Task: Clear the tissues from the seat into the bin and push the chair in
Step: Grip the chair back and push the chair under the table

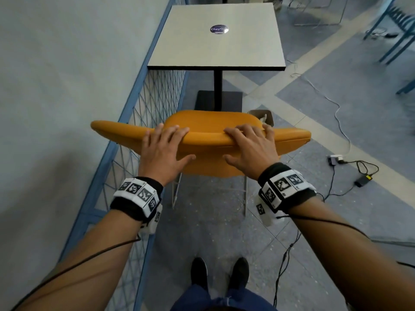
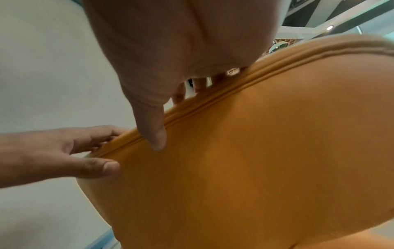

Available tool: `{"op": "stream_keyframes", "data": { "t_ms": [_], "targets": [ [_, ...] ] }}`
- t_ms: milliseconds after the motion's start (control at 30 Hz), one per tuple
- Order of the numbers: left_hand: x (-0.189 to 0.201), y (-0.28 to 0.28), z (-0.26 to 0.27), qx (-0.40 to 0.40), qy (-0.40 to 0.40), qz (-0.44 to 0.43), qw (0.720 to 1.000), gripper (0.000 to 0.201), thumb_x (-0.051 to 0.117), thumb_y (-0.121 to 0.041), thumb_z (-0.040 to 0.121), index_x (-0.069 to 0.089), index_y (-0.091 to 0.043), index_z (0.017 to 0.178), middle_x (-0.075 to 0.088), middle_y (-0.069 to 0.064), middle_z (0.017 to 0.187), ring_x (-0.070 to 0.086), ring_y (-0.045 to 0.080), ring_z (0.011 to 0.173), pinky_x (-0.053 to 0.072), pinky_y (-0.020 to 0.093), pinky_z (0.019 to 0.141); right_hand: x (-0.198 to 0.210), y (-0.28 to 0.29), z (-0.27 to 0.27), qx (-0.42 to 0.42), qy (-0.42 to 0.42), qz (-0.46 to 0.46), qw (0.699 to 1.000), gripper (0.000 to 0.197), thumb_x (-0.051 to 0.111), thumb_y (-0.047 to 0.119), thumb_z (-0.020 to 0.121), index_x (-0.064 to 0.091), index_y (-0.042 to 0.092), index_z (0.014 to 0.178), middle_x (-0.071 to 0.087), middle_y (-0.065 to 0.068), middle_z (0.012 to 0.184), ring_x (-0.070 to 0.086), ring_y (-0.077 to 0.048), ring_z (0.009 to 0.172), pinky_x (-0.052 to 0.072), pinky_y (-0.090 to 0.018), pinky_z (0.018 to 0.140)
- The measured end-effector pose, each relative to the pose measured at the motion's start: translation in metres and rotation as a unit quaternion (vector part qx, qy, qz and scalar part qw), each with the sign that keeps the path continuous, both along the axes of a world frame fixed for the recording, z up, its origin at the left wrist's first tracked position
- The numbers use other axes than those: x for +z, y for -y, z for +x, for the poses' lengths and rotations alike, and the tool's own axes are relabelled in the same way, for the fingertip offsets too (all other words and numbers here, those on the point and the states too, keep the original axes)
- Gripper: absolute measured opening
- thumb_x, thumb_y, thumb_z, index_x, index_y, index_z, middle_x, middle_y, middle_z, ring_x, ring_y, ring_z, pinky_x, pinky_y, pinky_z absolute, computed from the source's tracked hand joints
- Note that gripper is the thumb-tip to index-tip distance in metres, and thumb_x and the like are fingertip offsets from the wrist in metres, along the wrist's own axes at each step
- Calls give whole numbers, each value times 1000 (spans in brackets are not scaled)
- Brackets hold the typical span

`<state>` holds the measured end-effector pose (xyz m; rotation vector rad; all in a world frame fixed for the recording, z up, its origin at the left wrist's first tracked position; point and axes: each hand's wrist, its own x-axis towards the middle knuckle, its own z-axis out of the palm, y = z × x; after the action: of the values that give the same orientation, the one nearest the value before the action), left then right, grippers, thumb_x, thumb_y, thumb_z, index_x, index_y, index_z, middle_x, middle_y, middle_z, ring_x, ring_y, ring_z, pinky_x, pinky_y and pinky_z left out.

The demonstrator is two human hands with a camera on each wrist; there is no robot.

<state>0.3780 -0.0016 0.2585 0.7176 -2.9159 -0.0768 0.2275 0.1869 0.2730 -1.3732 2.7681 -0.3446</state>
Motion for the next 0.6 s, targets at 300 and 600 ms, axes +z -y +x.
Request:
{"op": "stream_keyframes", "data": {
  "t_ms": [300, 600],
  "targets": [
    [-8, 56, -15, -24, -52, -4, 998, 74, 52, -84, 68, 55, -29, 117, 60, 4, 115, 51, 28, 110, 30, 49, 102, -13, 36, -1, -75, -83, 9, 994, 65, 63, 67, 65, 53, 31, 118, 62, -3, 114, 52, -33, 110, 25, -56, 101],
    [-21, 88, -51, -56, -113, -32, 992, 76, 50, -85, 71, 61, -21, 109, 65, 8, 107, 55, 30, 102, 34, 47, 95, -17, 63, -34, -97, -114, -8, 989, 63, 58, 71, 67, 54, 30, 115, 64, -2, 112, 53, -31, 107, 28, -50, 98]
  ]
}}
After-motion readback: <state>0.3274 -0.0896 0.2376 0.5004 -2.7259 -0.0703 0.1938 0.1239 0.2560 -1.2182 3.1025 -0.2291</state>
